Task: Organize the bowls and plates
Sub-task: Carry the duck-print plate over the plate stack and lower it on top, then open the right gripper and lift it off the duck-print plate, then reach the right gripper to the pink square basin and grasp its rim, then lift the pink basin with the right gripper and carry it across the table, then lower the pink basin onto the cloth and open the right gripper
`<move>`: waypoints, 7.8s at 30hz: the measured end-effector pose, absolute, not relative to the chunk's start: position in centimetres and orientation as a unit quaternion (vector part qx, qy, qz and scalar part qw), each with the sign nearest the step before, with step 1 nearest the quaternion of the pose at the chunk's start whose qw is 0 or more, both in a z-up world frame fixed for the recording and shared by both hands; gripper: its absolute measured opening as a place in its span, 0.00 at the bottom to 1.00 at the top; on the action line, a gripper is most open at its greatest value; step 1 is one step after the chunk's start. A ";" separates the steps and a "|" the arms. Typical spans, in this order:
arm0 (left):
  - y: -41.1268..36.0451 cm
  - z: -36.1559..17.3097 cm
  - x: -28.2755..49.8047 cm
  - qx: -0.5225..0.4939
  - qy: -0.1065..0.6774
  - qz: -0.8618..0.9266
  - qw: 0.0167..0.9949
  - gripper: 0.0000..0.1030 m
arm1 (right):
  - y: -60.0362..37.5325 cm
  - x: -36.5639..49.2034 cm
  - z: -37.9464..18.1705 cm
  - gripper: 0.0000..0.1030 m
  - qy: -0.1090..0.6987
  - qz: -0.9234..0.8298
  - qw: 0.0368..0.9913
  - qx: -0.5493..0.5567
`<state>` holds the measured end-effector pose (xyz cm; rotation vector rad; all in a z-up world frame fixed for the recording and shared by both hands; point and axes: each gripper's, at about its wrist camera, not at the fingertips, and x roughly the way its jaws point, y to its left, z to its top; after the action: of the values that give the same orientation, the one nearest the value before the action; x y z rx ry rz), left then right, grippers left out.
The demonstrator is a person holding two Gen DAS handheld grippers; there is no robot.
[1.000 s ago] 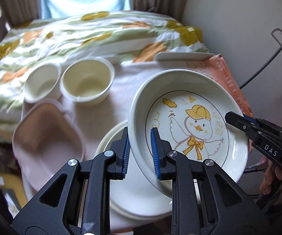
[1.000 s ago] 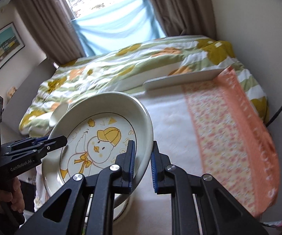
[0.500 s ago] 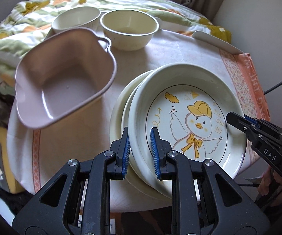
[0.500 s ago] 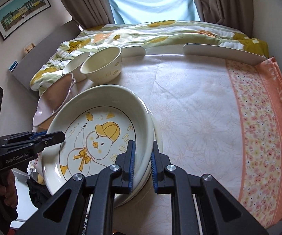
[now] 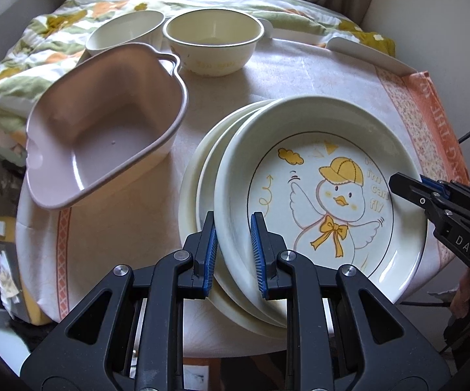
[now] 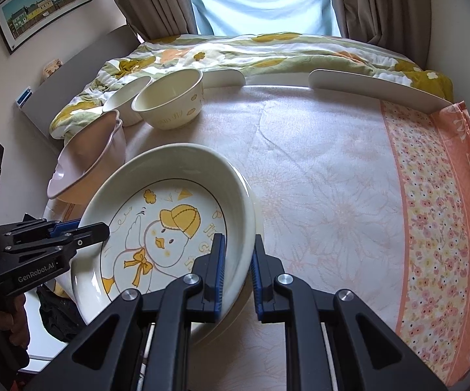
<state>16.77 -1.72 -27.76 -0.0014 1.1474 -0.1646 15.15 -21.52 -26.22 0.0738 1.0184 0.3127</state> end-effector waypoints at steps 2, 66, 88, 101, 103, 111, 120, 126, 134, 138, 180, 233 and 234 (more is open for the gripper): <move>-2.0 -27.8 16.7 0.010 0.540 -0.075 0.839 0.18 | -21.4 15.0 -26.2 0.13 0.483 0.149 0.862 0.031; -0.2 -26.6 18.1 -0.055 0.592 -0.059 0.802 0.18 | -20.7 15.0 -26.4 0.13 0.484 0.146 0.863 -0.010; 0.4 -22.8 16.4 -0.002 0.544 -0.013 0.839 0.21 | -21.5 14.6 -22.4 0.13 0.472 0.163 0.866 0.002; 5.8 -17.9 13.1 -0.100 0.474 0.063 0.872 1.00 | -20.3 16.4 -16.3 1.00 0.409 0.262 0.874 -0.024; 7.1 -18.0 13.0 -0.123 0.476 0.067 0.868 1.00 | -18.7 17.3 -15.8 1.00 0.424 0.276 0.861 -0.048; 13.1 -19.9 14.6 -0.201 0.483 0.059 0.850 0.97 | -10.9 22.4 -17.2 1.00 0.470 0.293 0.829 -0.076; 15.7 -25.6 19.4 -0.242 0.519 0.010 0.820 0.62 | -3.7 27.5 -23.1 0.77 0.535 0.307 0.783 -0.075; 17.1 -29.1 22.2 -0.251 0.548 0.006 0.798 0.47 | -1.5 29.1 -26.5 0.52 0.561 0.310 0.764 -0.073; 18.0 -30.7 23.6 -0.243 0.564 -0.006 0.789 0.15 | -1.1 29.6 -28.6 0.16 0.581 0.307 0.752 -0.049; 18.0 -30.3 23.4 -0.226 0.562 -0.010 0.796 0.14 | -1.4 29.2 -28.4 0.11 0.576 0.302 0.758 -0.044; -25.2 -28.9 17.1 -0.020 0.565 -0.244 0.788 0.14 | -41.5 12.4 -26.1 0.11 0.523 0.061 0.842 0.117; -24.2 -23.6 14.5 0.040 0.526 -0.213 0.822 1.00 | -43.4 9.5 -21.4 0.85 0.472 0.047 0.868 0.145; -23.7 -22.5 14.3 0.039 0.519 -0.209 0.828 1.00 | -43.1 9.5 -20.5 0.85 0.466 0.050 0.872 0.140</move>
<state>14.25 -23.65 -22.45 0.0826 1.1019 -0.4433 9.46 -43.06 -20.52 0.2924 0.9743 0.1050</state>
